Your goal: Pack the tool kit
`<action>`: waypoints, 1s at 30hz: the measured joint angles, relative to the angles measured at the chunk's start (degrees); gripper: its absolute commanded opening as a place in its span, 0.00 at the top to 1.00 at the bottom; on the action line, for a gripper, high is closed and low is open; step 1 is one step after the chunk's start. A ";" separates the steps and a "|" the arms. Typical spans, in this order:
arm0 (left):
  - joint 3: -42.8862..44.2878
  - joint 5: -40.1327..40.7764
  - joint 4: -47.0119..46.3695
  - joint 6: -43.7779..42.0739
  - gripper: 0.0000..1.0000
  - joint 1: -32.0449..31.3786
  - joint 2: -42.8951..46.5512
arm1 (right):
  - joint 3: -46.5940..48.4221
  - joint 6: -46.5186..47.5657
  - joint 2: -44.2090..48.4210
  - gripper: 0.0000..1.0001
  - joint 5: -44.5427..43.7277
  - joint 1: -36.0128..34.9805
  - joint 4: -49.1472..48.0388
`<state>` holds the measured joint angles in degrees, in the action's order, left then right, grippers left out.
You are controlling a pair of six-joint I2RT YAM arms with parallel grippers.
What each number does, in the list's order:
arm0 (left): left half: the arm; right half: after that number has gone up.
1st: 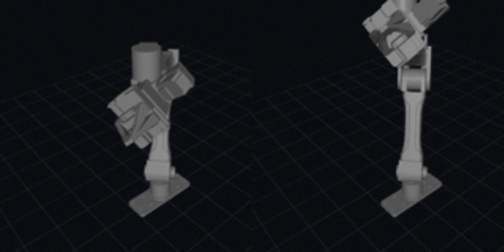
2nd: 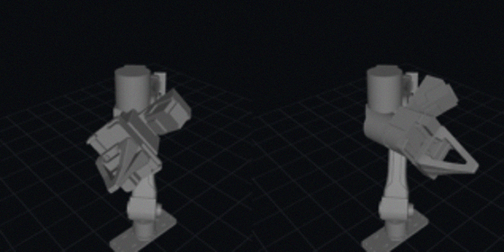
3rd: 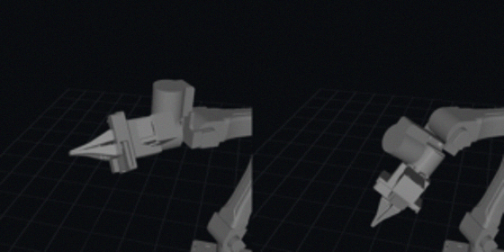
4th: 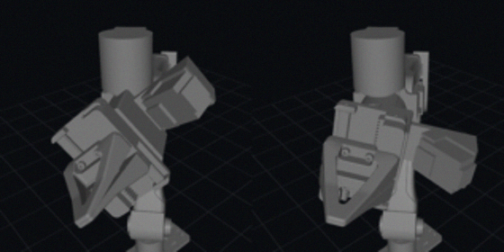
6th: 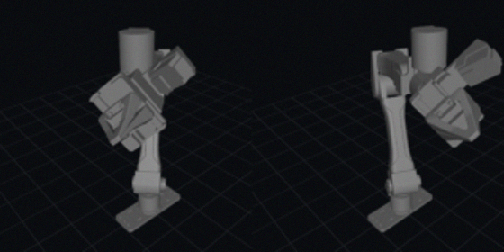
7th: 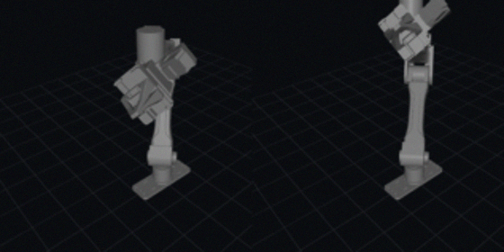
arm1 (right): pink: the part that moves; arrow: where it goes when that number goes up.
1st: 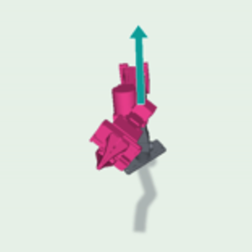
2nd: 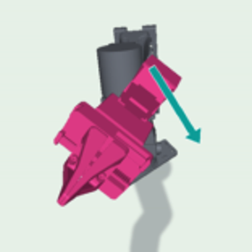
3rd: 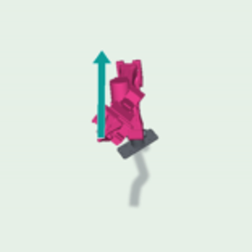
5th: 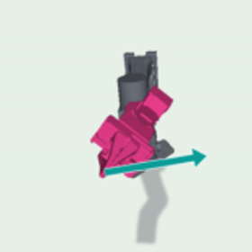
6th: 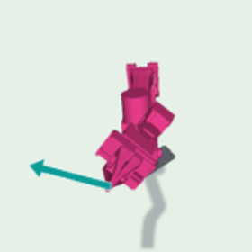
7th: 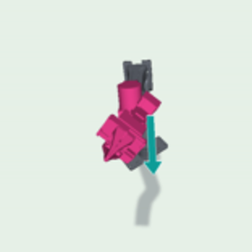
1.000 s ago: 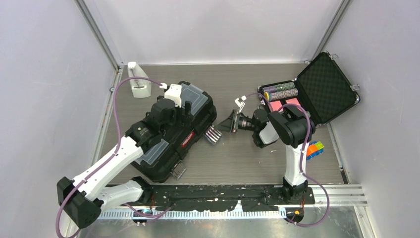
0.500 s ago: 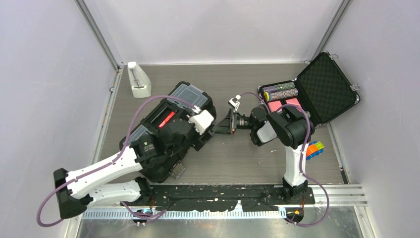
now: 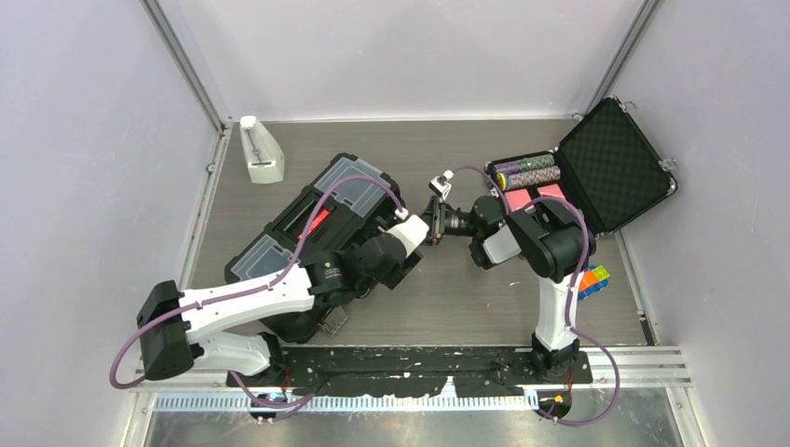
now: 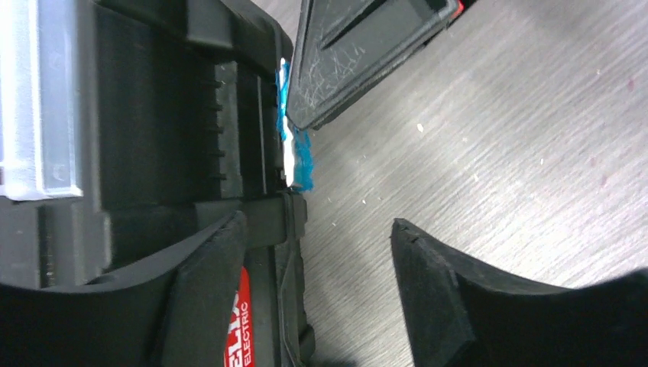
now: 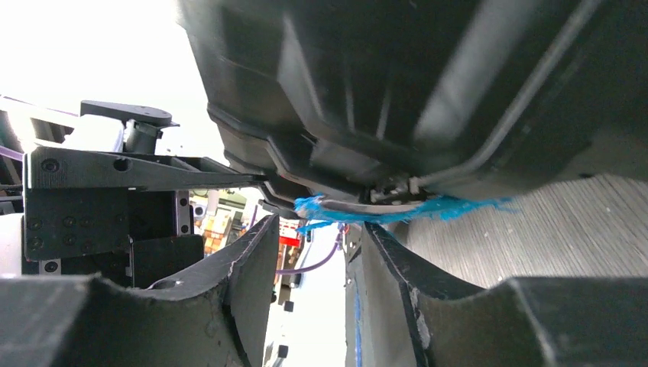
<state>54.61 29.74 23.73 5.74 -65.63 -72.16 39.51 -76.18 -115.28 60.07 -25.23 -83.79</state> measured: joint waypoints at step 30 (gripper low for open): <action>13.99 -6.99 10.88 10.86 0.47 9.79 -11.61 | 2.01 -0.48 1.42 0.54 -1.09 -0.22 0.26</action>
<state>68.60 22.74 34.61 16.60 -55.83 -83.77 41.52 -76.66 -113.86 58.98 -25.45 -83.53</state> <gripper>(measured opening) 0.529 0.464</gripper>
